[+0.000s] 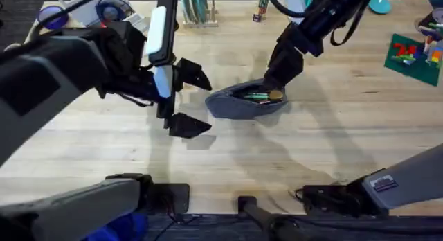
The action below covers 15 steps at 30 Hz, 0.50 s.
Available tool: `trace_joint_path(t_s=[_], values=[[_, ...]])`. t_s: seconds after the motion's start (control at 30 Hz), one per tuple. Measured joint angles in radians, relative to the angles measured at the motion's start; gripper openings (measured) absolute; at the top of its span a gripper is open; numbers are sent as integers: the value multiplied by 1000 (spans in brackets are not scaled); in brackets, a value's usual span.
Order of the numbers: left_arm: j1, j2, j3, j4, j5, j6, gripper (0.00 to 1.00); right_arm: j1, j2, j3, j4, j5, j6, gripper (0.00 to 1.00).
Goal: Unzip the bag, pick up the pens from the table one at a time and place them inside, then zip the bag closed.
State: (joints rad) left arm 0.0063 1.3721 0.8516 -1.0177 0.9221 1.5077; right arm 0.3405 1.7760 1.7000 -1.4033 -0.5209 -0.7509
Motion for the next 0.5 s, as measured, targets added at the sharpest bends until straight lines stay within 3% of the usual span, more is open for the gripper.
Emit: trace_joint_path(t_s=[0.23,0.5], values=[[25,72,0,50,30,32,995,0,0,0,0,0,0,997],[120,89,-9,54,113,115,995,0,0,0,0,0,0,997]])
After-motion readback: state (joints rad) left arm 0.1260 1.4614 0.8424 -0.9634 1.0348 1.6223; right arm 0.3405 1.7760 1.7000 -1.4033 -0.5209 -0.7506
